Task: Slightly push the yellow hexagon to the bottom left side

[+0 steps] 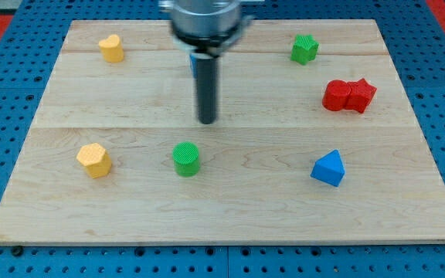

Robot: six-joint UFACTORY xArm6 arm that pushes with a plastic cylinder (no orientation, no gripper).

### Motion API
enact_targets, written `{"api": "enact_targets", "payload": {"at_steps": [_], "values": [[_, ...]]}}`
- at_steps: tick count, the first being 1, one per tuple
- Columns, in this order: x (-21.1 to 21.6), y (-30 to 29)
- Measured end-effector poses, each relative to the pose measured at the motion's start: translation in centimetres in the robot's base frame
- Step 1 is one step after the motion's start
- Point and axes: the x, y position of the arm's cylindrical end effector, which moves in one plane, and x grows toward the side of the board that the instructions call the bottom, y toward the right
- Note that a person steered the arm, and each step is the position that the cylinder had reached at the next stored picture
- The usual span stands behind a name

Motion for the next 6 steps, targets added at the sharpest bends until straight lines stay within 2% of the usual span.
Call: {"api": "enact_targets", "payload": {"at_steps": [1, 2, 3, 5, 6], "values": [[0.6, -8.1], [4.2, -10.5], [8.3, -8.6], [9.3, -7.9], [9.0, -10.5]]}}
